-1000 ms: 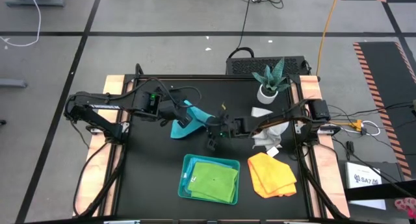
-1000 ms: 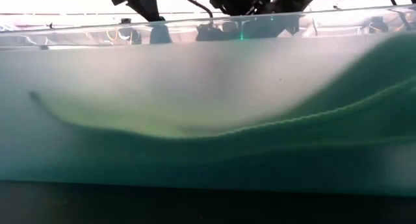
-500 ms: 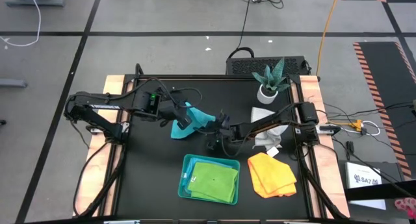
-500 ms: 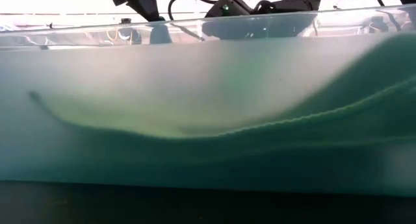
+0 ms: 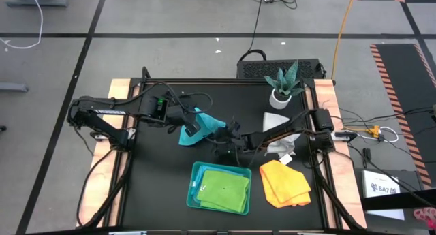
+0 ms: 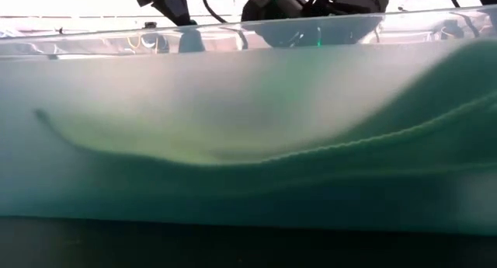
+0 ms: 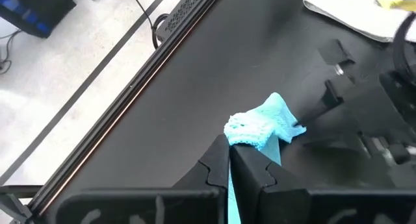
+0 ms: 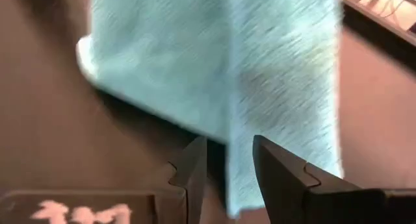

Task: Fold microfiber towels
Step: Fold the blue microfiber cloth into a quarter

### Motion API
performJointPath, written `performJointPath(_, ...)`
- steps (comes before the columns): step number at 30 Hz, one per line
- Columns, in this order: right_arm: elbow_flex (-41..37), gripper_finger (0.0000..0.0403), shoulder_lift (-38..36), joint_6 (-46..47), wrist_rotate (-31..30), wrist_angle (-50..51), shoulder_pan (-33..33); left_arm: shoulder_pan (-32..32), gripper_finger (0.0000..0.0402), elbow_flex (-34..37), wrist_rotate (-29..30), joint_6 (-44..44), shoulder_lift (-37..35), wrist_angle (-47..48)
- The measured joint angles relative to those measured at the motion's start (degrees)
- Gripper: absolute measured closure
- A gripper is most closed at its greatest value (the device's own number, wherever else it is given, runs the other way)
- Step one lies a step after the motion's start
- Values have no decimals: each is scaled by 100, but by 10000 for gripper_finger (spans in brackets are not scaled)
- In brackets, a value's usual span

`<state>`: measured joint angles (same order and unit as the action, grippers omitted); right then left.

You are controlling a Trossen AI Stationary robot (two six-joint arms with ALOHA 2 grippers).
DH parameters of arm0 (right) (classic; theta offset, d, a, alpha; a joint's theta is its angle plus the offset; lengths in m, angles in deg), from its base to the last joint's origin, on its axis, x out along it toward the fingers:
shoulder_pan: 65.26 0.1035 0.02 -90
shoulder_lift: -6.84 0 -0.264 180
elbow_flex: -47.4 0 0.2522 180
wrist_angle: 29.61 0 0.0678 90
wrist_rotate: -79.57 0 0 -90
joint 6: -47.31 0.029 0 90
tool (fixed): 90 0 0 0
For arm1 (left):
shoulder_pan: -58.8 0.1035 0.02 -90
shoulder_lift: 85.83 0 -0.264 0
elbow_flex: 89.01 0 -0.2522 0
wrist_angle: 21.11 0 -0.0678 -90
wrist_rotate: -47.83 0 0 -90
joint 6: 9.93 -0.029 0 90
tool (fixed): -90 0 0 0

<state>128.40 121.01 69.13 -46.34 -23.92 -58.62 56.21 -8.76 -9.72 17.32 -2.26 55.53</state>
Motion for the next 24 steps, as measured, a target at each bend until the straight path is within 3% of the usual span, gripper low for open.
performJointPath(11, -6, 287, 10, 378, -109, 188, 22, 0, 394, 0, 0, -36, 0, -3)
performJointPath(18, -6, 287, 586, 509, 32, -482, 28, 0, 392, 0, 0, -22, 0, -8)
performJointPath(24, 5, 287, 761, 536, -23, -430, 30, 0, 397, 0, -15, -21, 0, -7)
